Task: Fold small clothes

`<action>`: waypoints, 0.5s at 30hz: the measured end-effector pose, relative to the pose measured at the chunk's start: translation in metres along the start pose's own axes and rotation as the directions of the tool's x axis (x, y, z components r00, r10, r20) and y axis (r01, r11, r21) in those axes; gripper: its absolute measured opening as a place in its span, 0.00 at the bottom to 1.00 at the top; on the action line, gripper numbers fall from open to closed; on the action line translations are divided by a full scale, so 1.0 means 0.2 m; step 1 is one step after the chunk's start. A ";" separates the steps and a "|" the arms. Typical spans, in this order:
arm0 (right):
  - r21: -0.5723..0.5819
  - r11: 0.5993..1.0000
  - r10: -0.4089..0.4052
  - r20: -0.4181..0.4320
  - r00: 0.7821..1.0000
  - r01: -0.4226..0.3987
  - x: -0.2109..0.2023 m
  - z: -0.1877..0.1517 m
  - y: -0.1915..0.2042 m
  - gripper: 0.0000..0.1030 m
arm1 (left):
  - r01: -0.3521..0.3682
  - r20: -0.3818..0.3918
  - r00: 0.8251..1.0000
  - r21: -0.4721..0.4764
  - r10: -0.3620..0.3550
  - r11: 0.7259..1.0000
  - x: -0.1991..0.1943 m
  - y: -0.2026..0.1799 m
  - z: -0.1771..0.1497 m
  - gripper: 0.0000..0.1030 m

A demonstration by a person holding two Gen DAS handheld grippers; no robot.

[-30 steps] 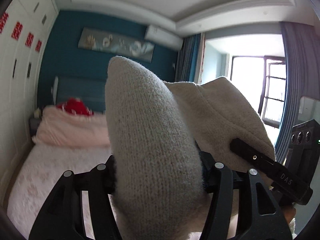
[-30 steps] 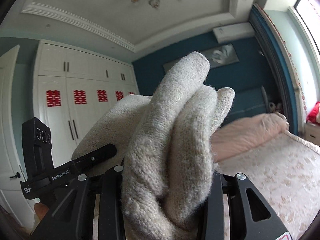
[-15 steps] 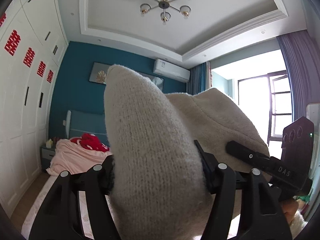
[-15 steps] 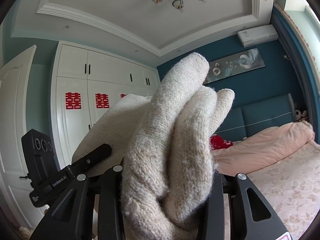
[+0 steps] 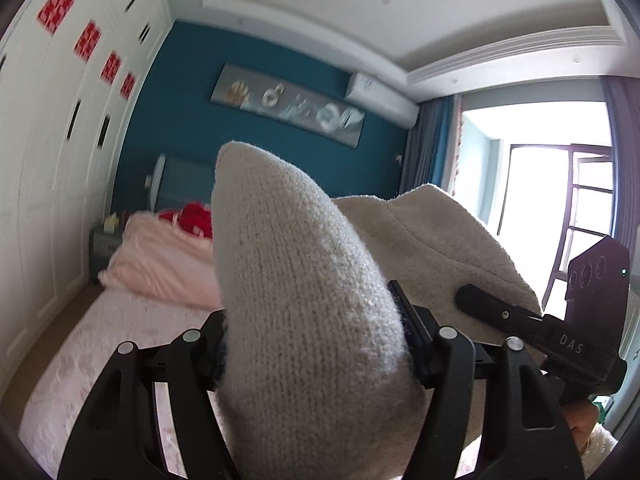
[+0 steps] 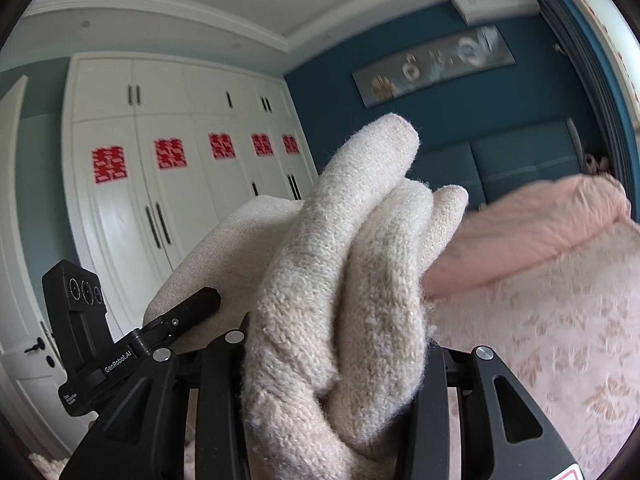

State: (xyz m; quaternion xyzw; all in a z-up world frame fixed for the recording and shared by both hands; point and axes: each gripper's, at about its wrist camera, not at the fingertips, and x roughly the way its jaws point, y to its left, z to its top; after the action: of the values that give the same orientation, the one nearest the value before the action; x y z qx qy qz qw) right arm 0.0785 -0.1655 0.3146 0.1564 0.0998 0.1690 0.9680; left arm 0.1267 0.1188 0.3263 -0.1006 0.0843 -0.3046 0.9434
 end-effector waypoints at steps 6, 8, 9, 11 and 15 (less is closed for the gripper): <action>0.066 0.996 -0.051 -0.134 0.990 0.060 0.25 -0.32 -0.20 0.41 | -0.048 -0.136 0.990 -0.055 0.040 0.997 0.21 0.22 -0.29 0.63; 0.110 0.989 -0.070 -0.223 0.972 0.096 0.36 -0.54 -0.35 0.45 | -0.076 -0.246 0.968 -0.114 0.046 0.991 0.31 0.33 -0.49 0.66; 0.128 0.985 -0.078 -0.276 0.958 0.117 0.41 -0.66 -0.43 0.49 | -0.091 -0.285 0.957 -0.140 0.048 0.986 0.35 0.36 -0.59 0.66; 0.153 0.961 -0.144 -0.434 0.889 0.231 0.53 -0.99 -0.64 0.53 | -0.162 -0.404 0.913 -0.217 0.062 0.963 0.44 0.49 -0.92 0.69; 0.221 0.856 -0.231 -0.645 0.729 0.467 0.45 -1.46 -0.96 0.48 | -0.364 -0.632 0.762 -0.233 0.145 0.902 0.46 0.68 -1.49 0.61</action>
State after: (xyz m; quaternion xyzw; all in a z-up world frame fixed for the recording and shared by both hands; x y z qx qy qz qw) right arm 0.1469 -0.2255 -0.0345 0.2519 0.4570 -0.0010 0.8531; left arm 0.2098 0.1316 -0.0031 -0.1484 0.4430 -0.1681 0.8681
